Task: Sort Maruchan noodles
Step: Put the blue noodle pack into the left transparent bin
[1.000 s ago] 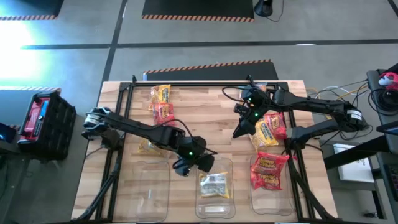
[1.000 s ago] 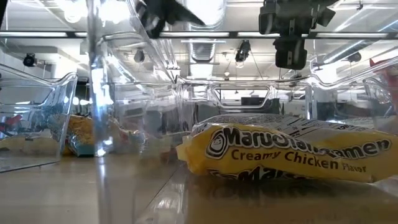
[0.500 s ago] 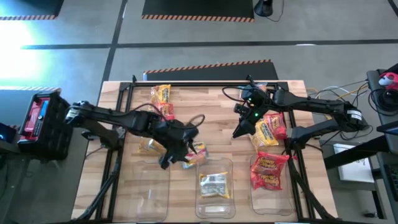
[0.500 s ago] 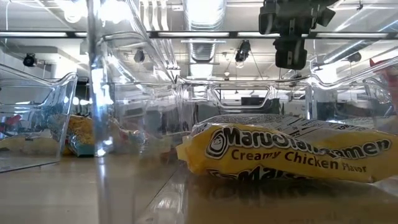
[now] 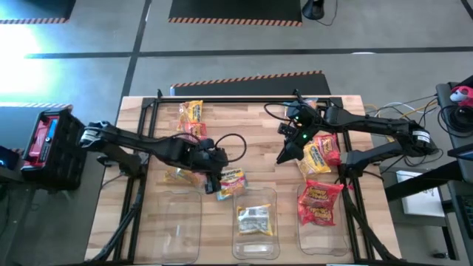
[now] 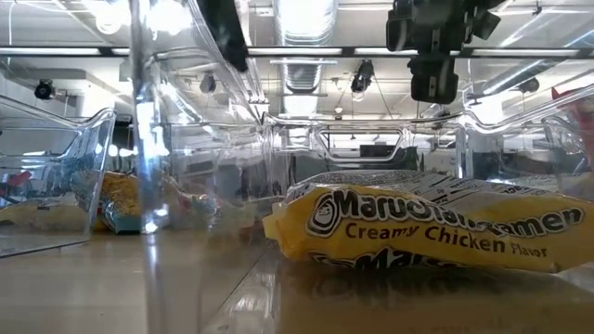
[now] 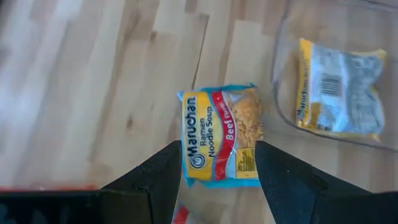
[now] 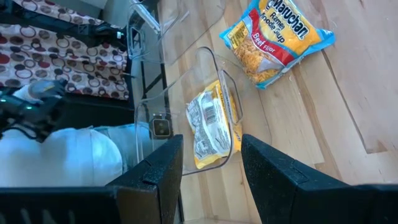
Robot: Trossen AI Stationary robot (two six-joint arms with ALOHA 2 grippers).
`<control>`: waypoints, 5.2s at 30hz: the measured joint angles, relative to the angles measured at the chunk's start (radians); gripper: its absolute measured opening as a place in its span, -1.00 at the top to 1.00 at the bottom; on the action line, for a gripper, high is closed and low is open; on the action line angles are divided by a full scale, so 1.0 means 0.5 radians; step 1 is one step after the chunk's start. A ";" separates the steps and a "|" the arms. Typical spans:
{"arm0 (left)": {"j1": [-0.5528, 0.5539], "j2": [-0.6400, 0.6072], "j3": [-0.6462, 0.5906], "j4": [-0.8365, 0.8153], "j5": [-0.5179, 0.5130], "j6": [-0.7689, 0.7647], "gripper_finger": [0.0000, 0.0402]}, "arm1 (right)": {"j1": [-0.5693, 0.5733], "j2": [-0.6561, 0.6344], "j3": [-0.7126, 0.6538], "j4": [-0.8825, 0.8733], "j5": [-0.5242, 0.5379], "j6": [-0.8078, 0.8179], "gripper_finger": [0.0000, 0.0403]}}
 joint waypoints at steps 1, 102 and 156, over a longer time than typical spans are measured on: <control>0.000 0.000 -0.058 0.057 -0.001 -0.083 0.08 | 0.001 0.000 0.000 0.000 0.000 0.000 0.24; 0.633 0.915 -0.322 1.024 0.280 -0.173 0.12 | -0.142 0.646 -0.057 0.465 0.565 0.170 0.24; 0.641 0.929 -0.330 1.161 0.145 -0.366 0.32 | -0.349 1.135 -0.029 1.048 0.373 0.264 -0.16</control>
